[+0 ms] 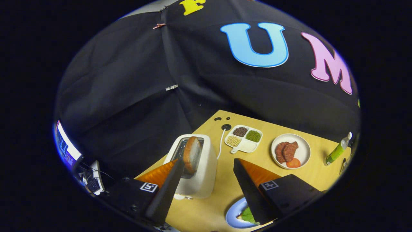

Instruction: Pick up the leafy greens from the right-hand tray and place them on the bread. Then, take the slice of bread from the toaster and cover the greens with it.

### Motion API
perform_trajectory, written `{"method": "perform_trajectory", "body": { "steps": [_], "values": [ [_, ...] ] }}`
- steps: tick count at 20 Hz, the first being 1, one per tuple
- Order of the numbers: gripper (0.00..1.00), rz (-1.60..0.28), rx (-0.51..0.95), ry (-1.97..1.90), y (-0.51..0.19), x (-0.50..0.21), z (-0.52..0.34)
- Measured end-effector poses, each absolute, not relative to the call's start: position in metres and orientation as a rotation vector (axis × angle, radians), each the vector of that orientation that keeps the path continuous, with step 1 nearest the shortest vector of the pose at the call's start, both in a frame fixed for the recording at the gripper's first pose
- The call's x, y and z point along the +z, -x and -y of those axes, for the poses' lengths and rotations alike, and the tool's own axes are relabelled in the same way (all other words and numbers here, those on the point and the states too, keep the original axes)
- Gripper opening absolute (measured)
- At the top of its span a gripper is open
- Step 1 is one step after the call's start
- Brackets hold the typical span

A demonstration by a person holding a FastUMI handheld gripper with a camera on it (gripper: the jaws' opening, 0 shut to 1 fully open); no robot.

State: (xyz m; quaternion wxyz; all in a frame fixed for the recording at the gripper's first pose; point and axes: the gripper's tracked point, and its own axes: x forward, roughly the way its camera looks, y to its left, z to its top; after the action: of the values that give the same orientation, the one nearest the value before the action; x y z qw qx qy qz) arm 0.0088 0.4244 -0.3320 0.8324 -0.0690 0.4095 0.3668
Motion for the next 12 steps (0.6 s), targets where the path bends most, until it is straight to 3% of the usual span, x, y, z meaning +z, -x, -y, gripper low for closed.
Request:
{"method": "perform_trajectory", "body": {
  "steps": [12],
  "values": [
    [0.99,-0.844,0.723,0.3,-0.024,-0.408,-0.495]
  ]
}}
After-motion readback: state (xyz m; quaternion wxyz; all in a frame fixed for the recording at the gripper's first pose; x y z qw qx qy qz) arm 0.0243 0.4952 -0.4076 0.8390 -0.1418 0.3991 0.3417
